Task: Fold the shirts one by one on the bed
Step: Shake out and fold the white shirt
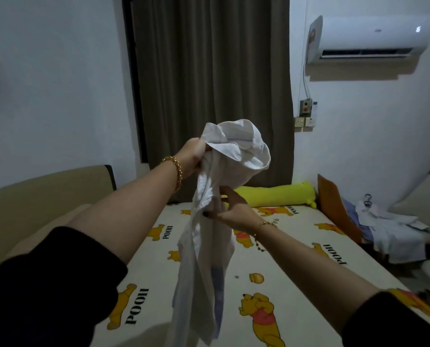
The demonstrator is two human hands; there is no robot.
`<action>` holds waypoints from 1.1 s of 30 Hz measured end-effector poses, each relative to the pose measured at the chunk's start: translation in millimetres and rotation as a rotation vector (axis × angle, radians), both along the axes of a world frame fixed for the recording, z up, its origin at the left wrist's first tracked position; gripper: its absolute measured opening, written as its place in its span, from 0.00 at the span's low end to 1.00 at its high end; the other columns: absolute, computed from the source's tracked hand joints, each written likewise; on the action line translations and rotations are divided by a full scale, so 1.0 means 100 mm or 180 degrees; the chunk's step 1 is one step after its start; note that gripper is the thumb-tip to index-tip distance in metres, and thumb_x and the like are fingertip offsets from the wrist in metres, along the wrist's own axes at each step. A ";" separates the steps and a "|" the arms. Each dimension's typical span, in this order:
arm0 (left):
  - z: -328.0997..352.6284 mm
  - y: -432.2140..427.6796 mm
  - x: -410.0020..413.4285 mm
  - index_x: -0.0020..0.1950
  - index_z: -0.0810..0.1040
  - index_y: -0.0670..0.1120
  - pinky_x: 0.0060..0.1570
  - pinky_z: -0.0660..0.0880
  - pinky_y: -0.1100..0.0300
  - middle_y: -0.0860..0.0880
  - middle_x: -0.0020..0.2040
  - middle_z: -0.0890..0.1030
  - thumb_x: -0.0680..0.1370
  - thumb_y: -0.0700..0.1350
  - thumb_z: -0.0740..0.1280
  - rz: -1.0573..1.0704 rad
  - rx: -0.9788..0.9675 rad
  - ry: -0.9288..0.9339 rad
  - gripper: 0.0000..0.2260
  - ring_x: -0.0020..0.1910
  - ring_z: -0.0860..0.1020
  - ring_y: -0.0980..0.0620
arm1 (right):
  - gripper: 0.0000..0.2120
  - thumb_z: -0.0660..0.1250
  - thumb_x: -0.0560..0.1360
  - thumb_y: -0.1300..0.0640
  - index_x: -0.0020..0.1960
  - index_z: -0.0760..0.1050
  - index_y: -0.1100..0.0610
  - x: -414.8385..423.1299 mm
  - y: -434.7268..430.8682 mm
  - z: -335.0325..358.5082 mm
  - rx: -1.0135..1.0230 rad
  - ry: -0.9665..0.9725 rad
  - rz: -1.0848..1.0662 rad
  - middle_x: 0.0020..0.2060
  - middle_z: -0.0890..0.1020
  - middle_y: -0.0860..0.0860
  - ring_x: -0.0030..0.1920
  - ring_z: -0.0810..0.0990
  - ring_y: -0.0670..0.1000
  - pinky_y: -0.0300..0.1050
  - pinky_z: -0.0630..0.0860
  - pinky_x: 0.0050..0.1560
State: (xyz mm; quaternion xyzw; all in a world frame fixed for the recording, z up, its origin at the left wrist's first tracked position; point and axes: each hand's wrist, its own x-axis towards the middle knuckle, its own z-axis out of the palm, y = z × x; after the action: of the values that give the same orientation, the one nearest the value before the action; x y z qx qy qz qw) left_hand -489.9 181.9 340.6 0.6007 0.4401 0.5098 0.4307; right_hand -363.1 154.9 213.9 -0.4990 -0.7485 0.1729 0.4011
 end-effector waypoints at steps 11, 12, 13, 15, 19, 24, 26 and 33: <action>-0.16 0.06 -0.65 0.60 0.74 0.40 0.38 0.74 0.59 0.43 0.54 0.76 0.72 0.41 0.68 0.0929 -0.0261 0.2142 0.17 0.44 0.75 0.49 | 0.11 0.62 0.76 0.58 0.37 0.77 0.59 0.27 0.28 0.58 0.0475 0.0260 -0.1210 0.35 0.79 0.58 0.40 0.76 0.57 0.45 0.65 0.38; -0.19 0.01 -0.64 0.63 0.73 0.40 0.43 0.75 0.57 0.43 0.57 0.75 0.71 0.44 0.70 0.0946 -0.0298 0.2471 0.21 0.49 0.75 0.48 | 0.11 0.64 0.75 0.56 0.36 0.78 0.58 0.28 0.27 0.66 0.0474 0.0187 -0.1088 0.33 0.78 0.55 0.38 0.75 0.53 0.44 0.67 0.38; -0.20 -0.01 -0.62 0.67 0.70 0.40 0.50 0.76 0.55 0.42 0.62 0.73 0.70 0.49 0.72 0.1026 -0.0280 0.2715 0.28 0.55 0.74 0.45 | 0.10 0.66 0.74 0.54 0.36 0.79 0.56 0.29 0.26 0.75 0.0494 0.0132 -0.0982 0.31 0.77 0.52 0.37 0.75 0.50 0.43 0.69 0.36; -0.21 -0.09 -0.49 0.71 0.64 0.40 0.51 0.76 0.52 0.43 0.67 0.70 0.69 0.55 0.73 0.0814 -0.0278 0.2788 0.37 0.62 0.73 0.43 | 0.09 0.69 0.72 0.51 0.34 0.79 0.52 0.27 0.22 0.94 0.0600 -0.0052 -0.0905 0.28 0.76 0.47 0.33 0.74 0.46 0.39 0.69 0.32; -0.23 -0.20 -0.14 0.60 0.78 0.46 0.57 0.74 0.49 0.50 0.54 0.81 0.60 0.62 0.76 -0.0381 -0.0756 0.2192 0.34 0.54 0.78 0.49 | 0.06 0.71 0.70 0.49 0.37 0.79 0.51 0.21 0.20 1.24 0.0131 -0.0607 -0.0675 0.32 0.78 0.46 0.38 0.76 0.46 0.38 0.69 0.32; -0.44 -0.12 0.10 0.58 0.78 0.42 0.55 0.77 0.51 0.44 0.52 0.81 0.69 0.47 0.71 0.0197 -0.0016 0.2121 0.19 0.51 0.79 0.45 | 0.05 0.70 0.72 0.53 0.38 0.78 0.53 0.19 0.11 1.35 -0.0053 -0.0759 -0.0430 0.34 0.77 0.47 0.42 0.76 0.48 0.37 0.69 0.33; -0.47 -0.12 0.13 0.53 0.80 0.42 0.52 0.78 0.53 0.43 0.48 0.81 0.73 0.39 0.66 0.0619 0.0465 0.2610 0.10 0.50 0.79 0.44 | 0.06 0.71 0.71 0.51 0.41 0.80 0.53 0.30 0.02 1.40 -0.0040 -0.1061 -0.0518 0.35 0.78 0.48 0.43 0.77 0.49 0.38 0.72 0.35; -0.09 -0.22 0.00 0.46 0.83 0.39 0.45 0.70 0.60 0.45 0.44 0.80 0.76 0.32 0.57 0.0810 0.1477 0.2253 0.15 0.47 0.76 0.51 | 0.23 0.77 0.64 0.42 0.51 0.81 0.57 0.84 -0.20 0.98 -0.1426 -0.1385 -0.0287 0.43 0.85 0.52 0.43 0.85 0.51 0.48 0.82 0.47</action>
State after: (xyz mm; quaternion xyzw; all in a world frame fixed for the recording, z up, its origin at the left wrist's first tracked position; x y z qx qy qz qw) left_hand -490.0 159.7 331.2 0.7601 0.5049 0.4070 0.0411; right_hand -279.5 135.0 312.4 -0.6329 -0.7372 0.2046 0.1189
